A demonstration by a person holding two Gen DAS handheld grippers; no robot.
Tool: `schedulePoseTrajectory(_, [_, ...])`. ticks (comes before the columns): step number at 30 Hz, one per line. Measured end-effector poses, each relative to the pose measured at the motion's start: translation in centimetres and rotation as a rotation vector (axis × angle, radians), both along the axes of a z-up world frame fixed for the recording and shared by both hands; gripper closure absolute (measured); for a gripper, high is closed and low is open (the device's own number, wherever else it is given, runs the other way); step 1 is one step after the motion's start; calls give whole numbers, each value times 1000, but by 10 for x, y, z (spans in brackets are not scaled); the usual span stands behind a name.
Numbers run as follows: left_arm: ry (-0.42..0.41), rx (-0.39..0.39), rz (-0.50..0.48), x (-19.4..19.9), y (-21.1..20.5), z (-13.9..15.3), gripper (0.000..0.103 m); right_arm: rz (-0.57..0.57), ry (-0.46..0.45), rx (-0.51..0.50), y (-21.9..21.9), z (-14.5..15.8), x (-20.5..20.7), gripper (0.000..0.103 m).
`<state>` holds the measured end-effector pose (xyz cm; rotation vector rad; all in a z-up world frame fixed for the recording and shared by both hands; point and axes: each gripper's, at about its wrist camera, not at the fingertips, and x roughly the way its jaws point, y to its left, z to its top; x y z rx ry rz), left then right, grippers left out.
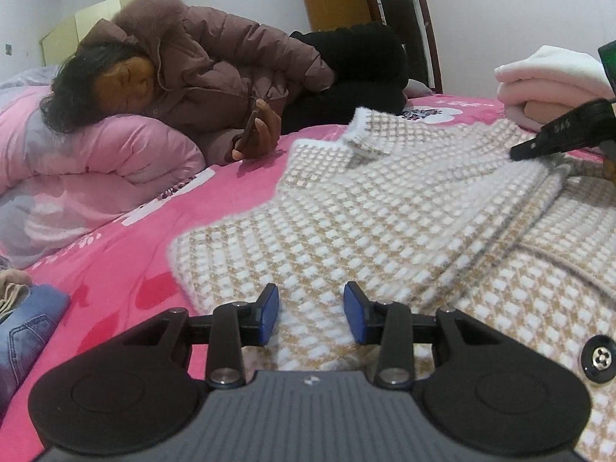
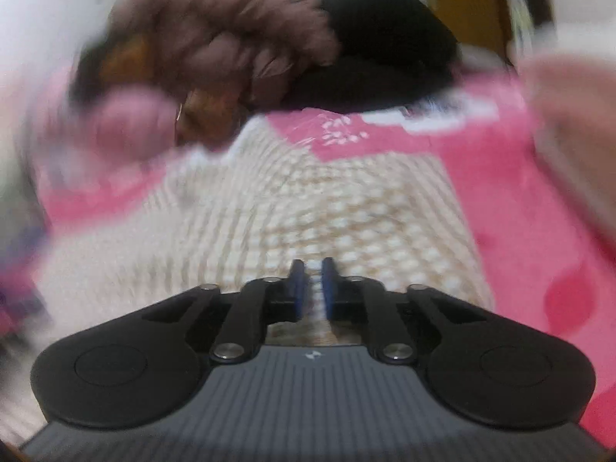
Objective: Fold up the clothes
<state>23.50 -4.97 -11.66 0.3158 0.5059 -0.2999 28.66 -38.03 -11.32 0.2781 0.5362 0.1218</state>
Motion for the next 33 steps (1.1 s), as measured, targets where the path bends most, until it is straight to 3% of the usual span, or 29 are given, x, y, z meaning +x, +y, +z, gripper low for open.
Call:
schedulePoseTrajectory(2, [14,-1,-9,3,2,5,64,-121,2,-2,-15,0,-3,103])
schedulePoseTrajectory(6, [-17,12,-11,9,-2,27,62,-173,8,89,-30,-8,-5,103])
schedulePoseTrajectory(9, [-52,5,-37,25,-19,40,62,-172,17,6,-14,-7,-3,103])
schedulePoseTrajectory(12, [-30,52,-37,54,-43,31,61,-173,19,5,-14,-8,-2,103])
schedulePoseTrajectory(14, [75,82,13,79,-50,2,60,-172,19,15,-15,-8,-2,103])
schedulePoseTrajectory(15, [65,74,25,80,-52,-8,61,-172,19,12,-17,-8,-1,103])
schedulePoseTrajectory(18, [34,160,23,72,-64,-4,61,-172,20,0,-19,-6,-3,103])
schedulePoseTrajectory(19, [46,156,23,73,-63,-1,61,-172,20,-2,-19,-6,-3,103])
schedulePoseTrajectory(23, [92,57,66,79,-51,23,62,-173,17,-1,-19,-6,-3,103])
schedulePoseTrajectory(25, [70,11,121,80,-40,33,61,-173,17,9,-21,-6,-3,103])
schedulePoseTrajectory(27, [142,5,182,91,-23,14,57,-174,17,11,-22,-7,-3,103])
schedulePoseTrajectory(30, [136,-74,147,90,-1,-2,54,-167,15,16,-23,-7,-2,103])
schedulePoseTrajectory(33, [165,-126,158,95,9,9,57,-168,14,22,-23,-7,-3,103])
